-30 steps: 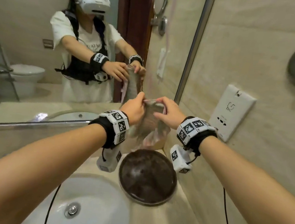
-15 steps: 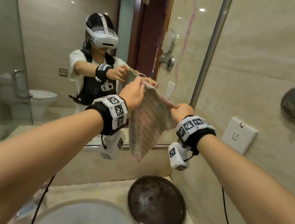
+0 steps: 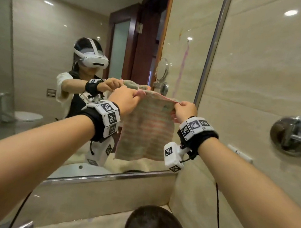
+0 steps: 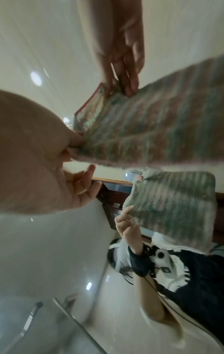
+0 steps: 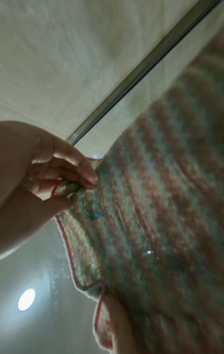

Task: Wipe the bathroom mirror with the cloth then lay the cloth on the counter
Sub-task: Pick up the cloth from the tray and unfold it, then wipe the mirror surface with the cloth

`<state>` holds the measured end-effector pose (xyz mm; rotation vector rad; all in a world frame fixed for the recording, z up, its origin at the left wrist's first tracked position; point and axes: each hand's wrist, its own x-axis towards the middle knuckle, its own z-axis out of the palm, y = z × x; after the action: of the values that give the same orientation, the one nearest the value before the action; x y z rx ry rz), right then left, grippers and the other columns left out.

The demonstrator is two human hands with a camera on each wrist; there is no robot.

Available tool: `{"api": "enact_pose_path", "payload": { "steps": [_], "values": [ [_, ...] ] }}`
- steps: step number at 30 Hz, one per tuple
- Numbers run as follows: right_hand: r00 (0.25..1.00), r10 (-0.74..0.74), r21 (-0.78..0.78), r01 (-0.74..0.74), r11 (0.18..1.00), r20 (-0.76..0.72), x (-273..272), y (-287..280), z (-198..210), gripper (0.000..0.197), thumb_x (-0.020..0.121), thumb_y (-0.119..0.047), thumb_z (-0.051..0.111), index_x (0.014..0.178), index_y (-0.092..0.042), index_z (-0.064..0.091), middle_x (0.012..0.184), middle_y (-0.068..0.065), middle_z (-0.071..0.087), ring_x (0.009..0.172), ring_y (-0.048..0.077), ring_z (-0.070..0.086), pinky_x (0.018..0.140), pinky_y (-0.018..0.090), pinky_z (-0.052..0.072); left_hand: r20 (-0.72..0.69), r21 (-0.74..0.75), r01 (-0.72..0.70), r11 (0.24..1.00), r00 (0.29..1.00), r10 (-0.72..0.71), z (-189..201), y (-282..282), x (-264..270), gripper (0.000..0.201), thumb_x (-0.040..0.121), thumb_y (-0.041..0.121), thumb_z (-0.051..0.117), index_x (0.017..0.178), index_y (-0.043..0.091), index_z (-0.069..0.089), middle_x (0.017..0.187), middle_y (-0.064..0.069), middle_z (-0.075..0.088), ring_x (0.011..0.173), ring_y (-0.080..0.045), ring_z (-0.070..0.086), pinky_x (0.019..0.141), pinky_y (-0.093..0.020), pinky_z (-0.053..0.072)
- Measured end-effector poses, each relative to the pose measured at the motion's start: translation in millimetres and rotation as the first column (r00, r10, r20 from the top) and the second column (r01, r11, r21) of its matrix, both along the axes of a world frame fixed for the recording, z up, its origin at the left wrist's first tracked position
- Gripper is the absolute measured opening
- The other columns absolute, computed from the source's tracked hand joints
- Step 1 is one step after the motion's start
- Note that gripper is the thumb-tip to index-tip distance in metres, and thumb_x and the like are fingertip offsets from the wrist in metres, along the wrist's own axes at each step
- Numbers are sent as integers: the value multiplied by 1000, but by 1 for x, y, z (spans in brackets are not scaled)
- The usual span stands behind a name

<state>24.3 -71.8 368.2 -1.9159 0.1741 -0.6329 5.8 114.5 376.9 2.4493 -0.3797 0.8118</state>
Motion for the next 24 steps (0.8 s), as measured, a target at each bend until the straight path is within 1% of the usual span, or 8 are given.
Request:
{"api": "enact_pose_path", "payload": {
  "steps": [3,6,9,11,13,15,21,24],
  "values": [
    [994,-64,-14,66,998,87,6,-7,14,22,81,-21,59,59,-17,57,81,19,71,81,39,67,76,52,56,-17,-58,-101,993,995,100,19,1,9,41,99,33,35,114,9,64,117,-18,63,109,-35,57,90,-37,46],
    [982,-82,-15,86,996,172,-5,-7,37,12,82,-18,58,79,-13,68,87,16,72,87,35,67,82,43,55,-98,-330,-45,943,995,13,40,-9,11,38,98,28,38,100,1,64,87,-18,68,83,-32,66,71,-33,52],
    [964,-87,-92,113,989,250,-1,-13,59,21,89,-19,56,104,-9,67,103,10,70,98,28,62,77,25,44,-185,-781,23,624,946,-267,62,-27,11,31,98,29,39,88,4,53,55,-12,65,37,-19,61,41,-28,55],
    [946,-71,-124,115,986,315,9,-14,73,23,91,-20,55,111,-10,63,111,9,67,102,27,61,78,26,44,-110,-856,56,514,952,-287,78,-38,17,27,97,29,38,101,8,55,74,-15,65,45,-20,66,44,-26,56],
    [926,-66,-128,121,984,372,23,-14,86,22,92,-18,54,111,-11,61,115,10,63,101,28,61,80,29,46,15,-816,126,565,980,-198,93,-48,31,45,86,47,42,118,20,58,93,-13,68,85,-33,70,76,-43,59],
    [904,-63,-108,119,987,422,38,-14,100,23,90,-11,53,112,-11,58,118,11,58,103,28,60,85,32,47,113,-705,143,694,990,-89,102,-53,44,60,71,62,39,114,27,62,108,-8,69,107,-32,63,96,-48,48],
    [839,160,-293,0,956,521,61,-15,139,77,86,-3,60,148,-21,20,143,14,32,133,27,39,110,39,35,226,-448,95,889,974,10,130,-65,40,49,90,24,52,138,27,43,131,-2,58,121,-20,53,105,-27,38],
    [798,253,-327,-74,942,548,68,-16,154,96,85,2,60,151,-26,-5,144,15,25,139,23,26,111,32,30,298,-398,142,906,954,-18,144,-63,53,53,86,13,55,132,22,31,115,-13,63,103,-30,61,97,-40,47]
  ]
}}
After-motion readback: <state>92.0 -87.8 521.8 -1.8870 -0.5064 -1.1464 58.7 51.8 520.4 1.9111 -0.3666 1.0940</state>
